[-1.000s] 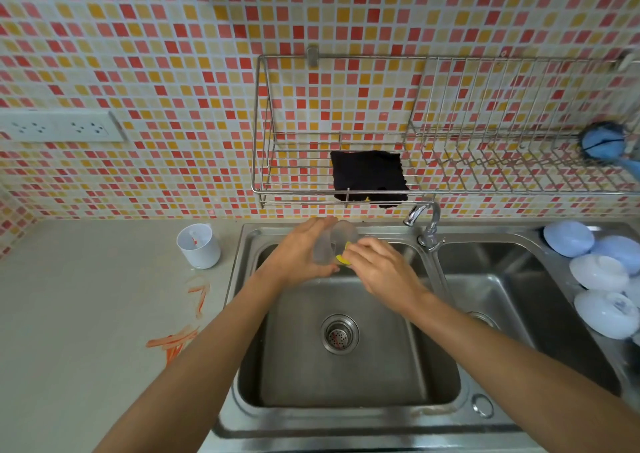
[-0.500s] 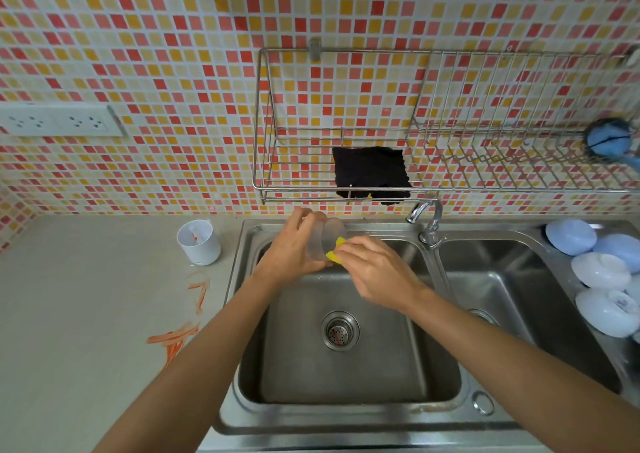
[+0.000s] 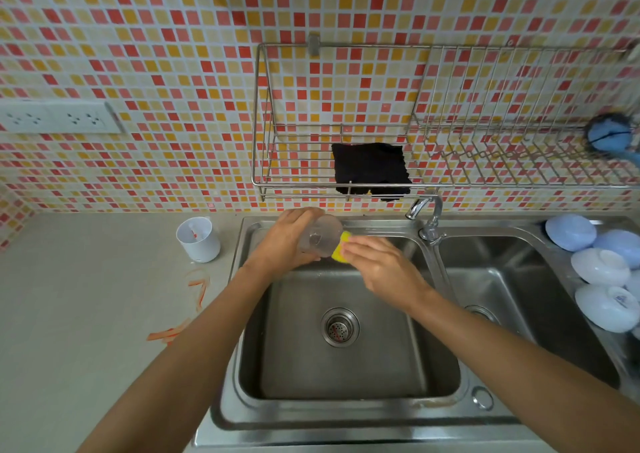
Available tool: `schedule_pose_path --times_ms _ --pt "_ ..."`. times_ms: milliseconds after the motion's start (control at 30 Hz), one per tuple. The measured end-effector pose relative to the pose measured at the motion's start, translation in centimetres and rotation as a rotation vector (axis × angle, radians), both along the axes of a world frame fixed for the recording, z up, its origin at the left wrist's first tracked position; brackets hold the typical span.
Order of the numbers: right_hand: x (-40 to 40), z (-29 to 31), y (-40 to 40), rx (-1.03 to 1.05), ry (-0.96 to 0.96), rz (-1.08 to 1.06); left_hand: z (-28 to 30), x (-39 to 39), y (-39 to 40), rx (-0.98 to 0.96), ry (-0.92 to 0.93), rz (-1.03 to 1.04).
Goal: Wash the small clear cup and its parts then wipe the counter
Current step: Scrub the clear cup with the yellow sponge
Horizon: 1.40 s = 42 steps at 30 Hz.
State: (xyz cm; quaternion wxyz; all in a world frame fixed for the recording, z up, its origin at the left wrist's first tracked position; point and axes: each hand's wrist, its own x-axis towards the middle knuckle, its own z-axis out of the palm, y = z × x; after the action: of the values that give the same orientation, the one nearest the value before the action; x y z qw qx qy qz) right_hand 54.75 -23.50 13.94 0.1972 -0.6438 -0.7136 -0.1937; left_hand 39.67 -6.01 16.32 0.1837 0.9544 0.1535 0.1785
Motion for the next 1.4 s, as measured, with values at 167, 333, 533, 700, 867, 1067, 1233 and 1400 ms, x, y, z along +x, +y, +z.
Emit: schedule_pose_path --times_ms 167,333,533,700,867,1067,1233,1400 --pt "-0.6 0.2 0.1 0.018 -0.016 0.057 0.4 0.2 -0.1 0.026 0.015 -0.034" --pt "-1.0 0.4 0.0 0.02 -0.04 0.082 0.4 0.2 -0.3 0.027 -0.002 -0.051" --pt "1.1 2.0 0.6 0.01 -0.146 0.013 0.6 0.7 -0.7 0.025 0.001 -0.083" --pt "-0.5 1.2 0.4 -0.135 -0.153 0.073 0.9 1.8 -0.9 0.061 0.053 -0.191" --pt "1.4 2.1 0.1 -0.131 -0.197 0.012 0.3 1.6 -1.3 0.013 0.034 -0.181" --pt "0.9 0.3 -1.1 -0.287 -0.167 0.061 -0.8 1.4 -2.0 -0.01 0.127 -0.208" --pt "0.7 0.1 -0.6 -0.092 -0.18 -0.009 -1.4 1.4 -2.3 -0.137 0.04 -0.157" --pt "0.3 0.2 -0.2 0.029 -0.152 -0.033 -1.1 1.1 -2.7 -0.223 -0.065 -0.088"
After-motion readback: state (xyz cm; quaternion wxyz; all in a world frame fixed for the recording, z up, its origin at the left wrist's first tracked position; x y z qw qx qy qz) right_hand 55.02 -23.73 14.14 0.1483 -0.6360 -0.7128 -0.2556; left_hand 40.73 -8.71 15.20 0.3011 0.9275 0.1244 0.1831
